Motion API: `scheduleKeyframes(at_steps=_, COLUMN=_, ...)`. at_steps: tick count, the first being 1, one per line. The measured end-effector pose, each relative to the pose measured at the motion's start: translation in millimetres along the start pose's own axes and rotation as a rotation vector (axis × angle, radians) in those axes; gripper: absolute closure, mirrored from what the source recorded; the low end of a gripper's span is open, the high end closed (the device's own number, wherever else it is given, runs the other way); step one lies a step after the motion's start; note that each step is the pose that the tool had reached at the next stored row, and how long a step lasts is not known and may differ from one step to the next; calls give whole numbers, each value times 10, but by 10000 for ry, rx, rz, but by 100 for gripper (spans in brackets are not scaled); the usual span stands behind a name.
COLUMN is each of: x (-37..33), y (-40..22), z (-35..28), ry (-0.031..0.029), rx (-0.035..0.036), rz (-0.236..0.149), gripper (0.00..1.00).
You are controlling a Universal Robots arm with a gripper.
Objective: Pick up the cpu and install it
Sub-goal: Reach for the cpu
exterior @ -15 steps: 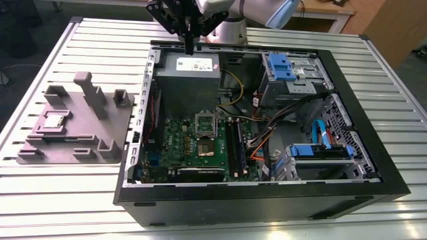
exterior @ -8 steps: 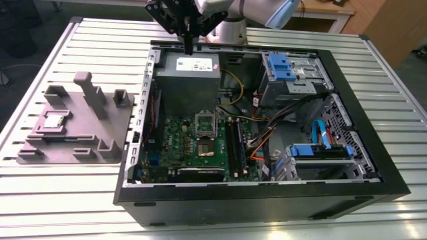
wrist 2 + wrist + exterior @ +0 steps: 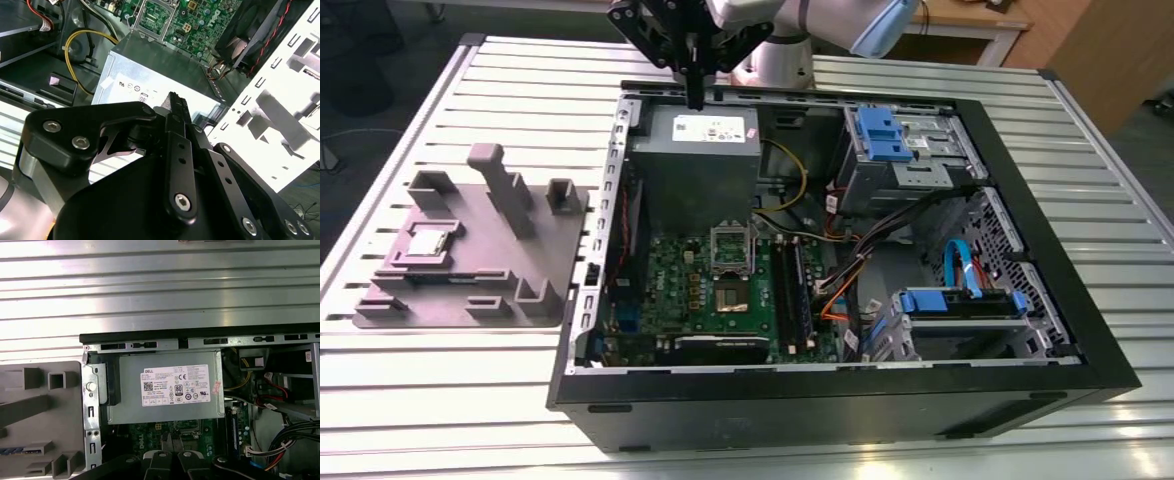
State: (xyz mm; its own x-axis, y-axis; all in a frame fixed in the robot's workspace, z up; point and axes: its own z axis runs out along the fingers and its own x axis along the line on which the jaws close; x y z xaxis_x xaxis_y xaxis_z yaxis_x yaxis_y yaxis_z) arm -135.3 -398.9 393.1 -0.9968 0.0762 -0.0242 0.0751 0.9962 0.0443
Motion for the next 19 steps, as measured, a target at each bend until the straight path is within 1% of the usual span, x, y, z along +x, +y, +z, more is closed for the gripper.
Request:
scheduleKeyframes(at_steps=1, x=56, y=-6, z=32, ry=185, rx=14, rz=8, gripper=90)
scheduleKeyframes(at_steps=2, x=129, y=-12, z=38, ry=221, rx=17, rz=10, gripper=90)
scheduleKeyframes(at_steps=19, x=167, y=-14, z=37, ry=222, rx=17, rz=9, gripper=90)
